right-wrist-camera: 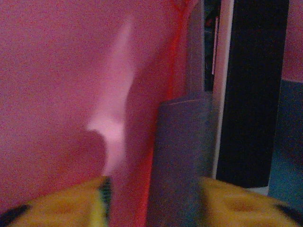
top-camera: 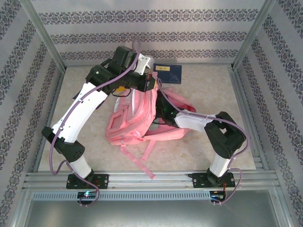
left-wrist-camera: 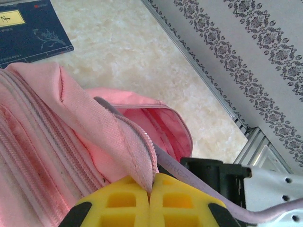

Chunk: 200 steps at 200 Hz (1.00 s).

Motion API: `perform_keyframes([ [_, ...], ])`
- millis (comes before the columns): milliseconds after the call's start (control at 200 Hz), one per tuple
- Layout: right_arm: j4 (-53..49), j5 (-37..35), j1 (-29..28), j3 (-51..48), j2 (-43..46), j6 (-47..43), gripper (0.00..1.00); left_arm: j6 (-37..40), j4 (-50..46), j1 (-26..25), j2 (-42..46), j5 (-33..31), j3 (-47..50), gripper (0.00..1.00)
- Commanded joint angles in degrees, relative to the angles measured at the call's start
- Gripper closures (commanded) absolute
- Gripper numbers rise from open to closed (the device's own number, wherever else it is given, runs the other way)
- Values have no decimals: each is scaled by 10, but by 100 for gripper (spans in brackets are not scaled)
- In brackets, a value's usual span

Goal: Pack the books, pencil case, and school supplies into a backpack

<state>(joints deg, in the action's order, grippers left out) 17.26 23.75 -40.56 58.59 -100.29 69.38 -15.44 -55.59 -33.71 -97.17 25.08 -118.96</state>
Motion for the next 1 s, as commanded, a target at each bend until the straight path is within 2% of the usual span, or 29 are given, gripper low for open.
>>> perform_keyframes([
  [0, -27, -33, 11, 19, 50, -42, 37, -2, 111, 15, 47, 13, -16, 100],
  [45, -55, -39, 24, 10, 76, -59, 33, -3, 114, 19, 53, 9, -4, 100],
  [170, -99, -18, 70, -19, 141, -85, 31, -18, 131, 31, 67, -6, 37, 100],
  [410, -223, -12, 141, -68, 282, -131, 33, -51, 215, 50, 71, -9, 126, 100],
  [490, -279, -25, 166, -70, 327, -149, 35, -67, 242, 51, 54, 9, 142, 100],
  [615, -424, -82, 221, -57, 391, -169, 39, -130, 297, 49, 10, 64, 167, 100],
  [814, -547, -140, 313, -59, 462, -192, 42, -187, 386, -3, -50, 102, 211, 100],
  [994, -613, -221, 319, -18, 471, -232, 42, -218, 433, -62, -129, 117, 197, 100],
])
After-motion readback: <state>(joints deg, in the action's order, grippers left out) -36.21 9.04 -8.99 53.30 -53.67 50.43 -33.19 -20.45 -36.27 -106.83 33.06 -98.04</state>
